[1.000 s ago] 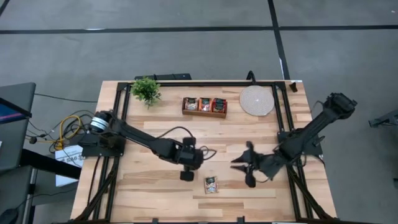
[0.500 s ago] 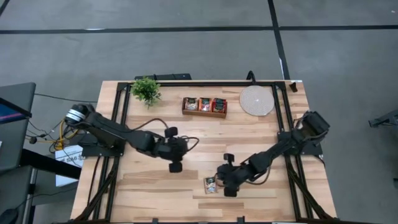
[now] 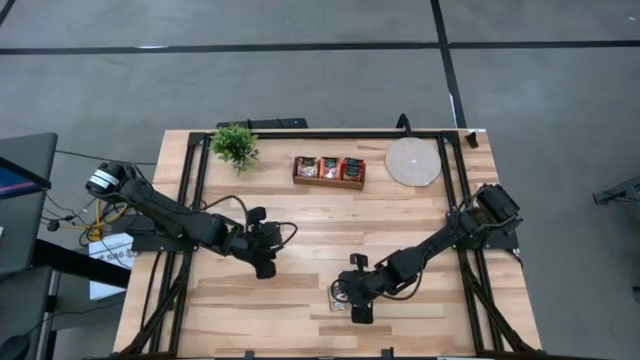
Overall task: Pick & Place Tea
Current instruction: Put the brown tea bag into the left section of the wooden organizer
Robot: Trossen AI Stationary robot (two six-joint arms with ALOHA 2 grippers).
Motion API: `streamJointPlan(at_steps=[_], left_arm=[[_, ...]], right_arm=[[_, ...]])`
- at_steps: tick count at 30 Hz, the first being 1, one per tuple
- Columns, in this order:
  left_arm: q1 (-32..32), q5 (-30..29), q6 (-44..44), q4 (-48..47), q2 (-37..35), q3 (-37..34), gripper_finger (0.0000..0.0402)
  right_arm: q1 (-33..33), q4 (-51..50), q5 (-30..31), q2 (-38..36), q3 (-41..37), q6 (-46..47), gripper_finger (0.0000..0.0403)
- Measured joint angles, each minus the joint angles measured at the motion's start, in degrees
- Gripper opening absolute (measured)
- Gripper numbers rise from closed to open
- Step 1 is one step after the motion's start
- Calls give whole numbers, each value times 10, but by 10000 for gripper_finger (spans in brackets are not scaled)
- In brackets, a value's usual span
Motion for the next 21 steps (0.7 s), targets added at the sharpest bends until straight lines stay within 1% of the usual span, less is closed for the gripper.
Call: streamJointPlan(at_steps=[5, 10, 15, 21], left_arm=[[-2, -2, -2, 9, -5, -12, 151], [-4, -1, -2, 21, -5, -11, 151], [-7, 1, -2, 20, -5, -11, 151], [-9, 4, 0, 25, -5, -11, 151]], right_arm=[[11, 8, -20, 0, -1, 32, 90], [14, 13, -29, 26, -1, 46, 90], [3, 31, -34, 67, 13, 50, 90], [-24, 31, -35, 78, 23, 42, 90]])
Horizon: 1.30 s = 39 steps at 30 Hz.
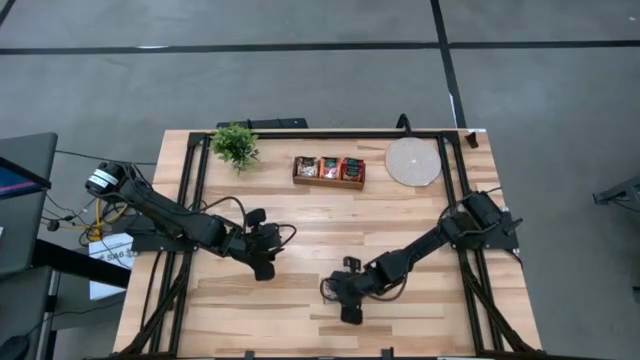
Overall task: Pick & Place Tea
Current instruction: Put the brown tea bag into the left section of the wooden organizer
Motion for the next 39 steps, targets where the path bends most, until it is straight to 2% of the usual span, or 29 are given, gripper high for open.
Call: streamJointPlan(at_steps=[6, 15, 19, 26, 31, 37, 39], left_arm=[[0, 0, 11, 3, 0, 0, 151], [0, 0, 34, 5, 0, 0, 151], [0, 0, 40, 4, 0, 0, 151], [1, 0, 24, 9, 2, 0, 151], [5, 1, 7, 55, 22, 1, 151], [44, 63, 43, 143, 73, 1, 151], [60, 75, 51, 145, 92, 10, 151]], right_arm=[[-50, 12, 4, -2, 2, -59, 90], [-145, 6, 8, 1, 40, -194, 90], [-162, 8, 9, 1, 56, -234, 90], [-113, -29, 13, -34, 65, -262, 90], [-54, -108, 61, -65, 65, -238, 90], [15, -202, 109, -101, 64, -174, 90], [35, -224, 127, -116, 64, -155, 90]])
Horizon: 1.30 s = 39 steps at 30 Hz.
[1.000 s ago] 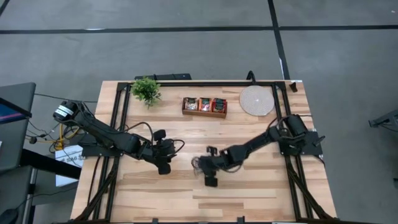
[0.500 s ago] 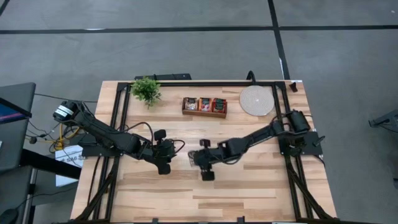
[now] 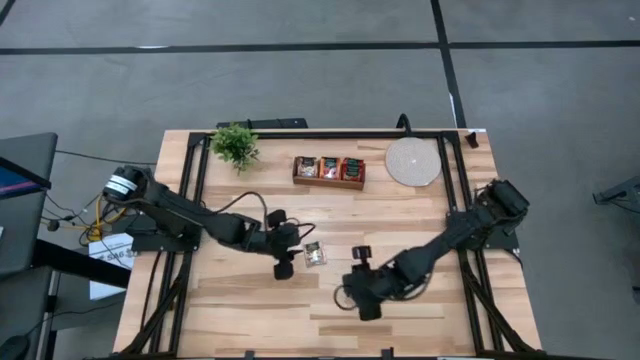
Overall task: Pick & Place Tea
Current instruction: Put the brown tea bag into the left section of the wooden organizer
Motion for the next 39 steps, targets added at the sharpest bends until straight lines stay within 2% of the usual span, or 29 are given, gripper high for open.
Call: streamJointPlan(at_steps=[5, 10, 17, 29, 32, 39], left_arm=[[34, 25, 26, -7, 41, 44, 151], [55, 48, 40, -58, 88, 87, 151], [71, 55, 39, -90, 128, 99, 151], [79, 69, 36, -82, 129, 99, 154], [79, 88, 35, -78, 129, 99, 164], [80, 85, 34, -77, 136, 99, 196]], right_arm=[[40, -25, 40, -46, 0, 19, 90], [65, -26, 88, -105, -16, 15, 90], [79, -23, 130, -176, -74, 51, 90], [68, 17, 134, -178, -107, 54, 90], [66, 18, 134, -178, -107, 54, 90], [71, 28, 133, -178, -107, 54, 90]])
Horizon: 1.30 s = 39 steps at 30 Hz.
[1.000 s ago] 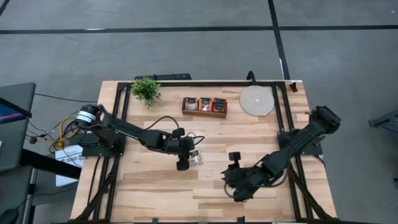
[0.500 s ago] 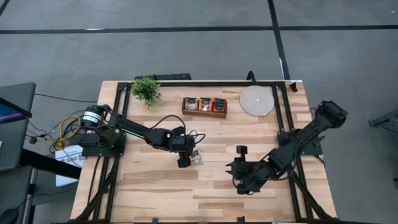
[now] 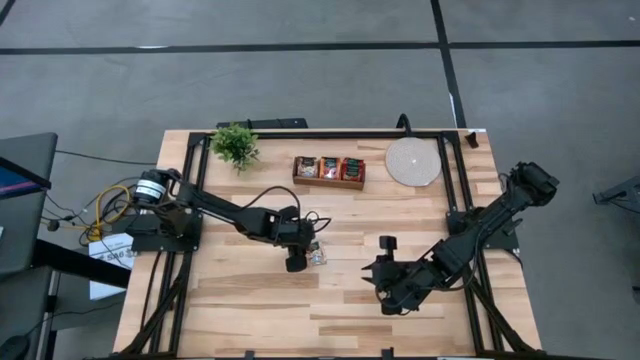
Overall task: Pick & Place Tea
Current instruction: Put the brown tea bag into the left section of the wooden organizer
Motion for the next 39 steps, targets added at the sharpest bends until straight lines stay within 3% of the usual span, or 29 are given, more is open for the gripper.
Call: streamJointPlan(at_steps=[28, 33, 39], left_arm=[[2, -32, -18, -9, 69, 3, 197], [3, -23, -28, -30, 69, 3, 171], [3, -13, -35, -47, 70, 3, 112]], right_arm=[[0, 30, -1, 0, 1, -1, 90], [0, 32, -1, 0, 1, -1, 90], [0, 33, -1, 0, 1, 0, 90]])
